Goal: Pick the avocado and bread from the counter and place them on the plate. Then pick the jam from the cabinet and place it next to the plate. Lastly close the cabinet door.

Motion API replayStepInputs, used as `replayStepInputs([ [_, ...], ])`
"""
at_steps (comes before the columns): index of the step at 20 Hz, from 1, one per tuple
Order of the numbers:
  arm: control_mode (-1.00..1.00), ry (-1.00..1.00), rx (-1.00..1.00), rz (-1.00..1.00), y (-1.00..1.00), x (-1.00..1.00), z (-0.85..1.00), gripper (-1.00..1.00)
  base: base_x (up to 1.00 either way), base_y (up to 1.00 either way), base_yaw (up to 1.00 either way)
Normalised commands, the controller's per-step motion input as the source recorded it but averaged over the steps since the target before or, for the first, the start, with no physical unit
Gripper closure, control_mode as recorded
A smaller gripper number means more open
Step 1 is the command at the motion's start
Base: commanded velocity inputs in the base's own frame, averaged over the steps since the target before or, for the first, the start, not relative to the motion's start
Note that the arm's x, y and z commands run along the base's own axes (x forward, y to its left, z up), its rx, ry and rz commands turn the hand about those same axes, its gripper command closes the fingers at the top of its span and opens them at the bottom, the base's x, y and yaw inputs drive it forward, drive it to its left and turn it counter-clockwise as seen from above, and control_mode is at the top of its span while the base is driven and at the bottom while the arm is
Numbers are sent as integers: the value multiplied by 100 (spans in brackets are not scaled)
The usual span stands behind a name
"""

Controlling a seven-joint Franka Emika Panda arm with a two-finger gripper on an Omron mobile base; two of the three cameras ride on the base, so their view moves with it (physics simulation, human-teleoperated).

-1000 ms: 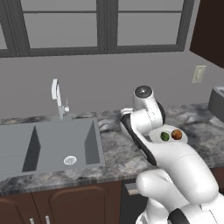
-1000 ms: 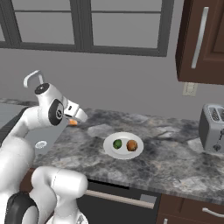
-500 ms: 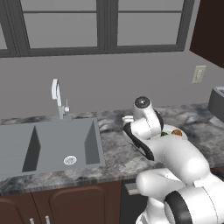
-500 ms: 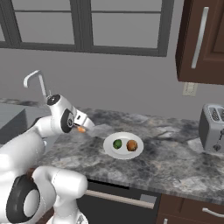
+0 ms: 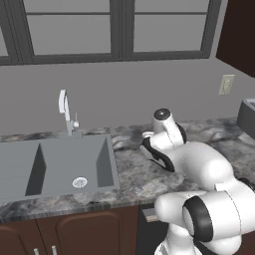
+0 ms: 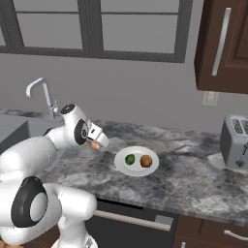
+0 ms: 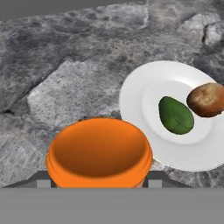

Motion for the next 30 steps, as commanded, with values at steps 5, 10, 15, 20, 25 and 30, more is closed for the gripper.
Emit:
replayStepInputs([
  [5,-100,1,0,-8,-9,18,-43,100,0,0,0],
  [10,-100,8,0,-7,-12,17,-19,100,0,0,0],
  [15,-100,5,0,-4,-3,21,-27,100,0,0,0],
  [20,-100,0,0,-5,0,15,-13,100,0,0,0],
  [25,-100,-8,0,-5,0,0,-17,100,0,0,0],
  [30,-100,-6,0,-1,-4,1,-13,100,0,0,0],
])
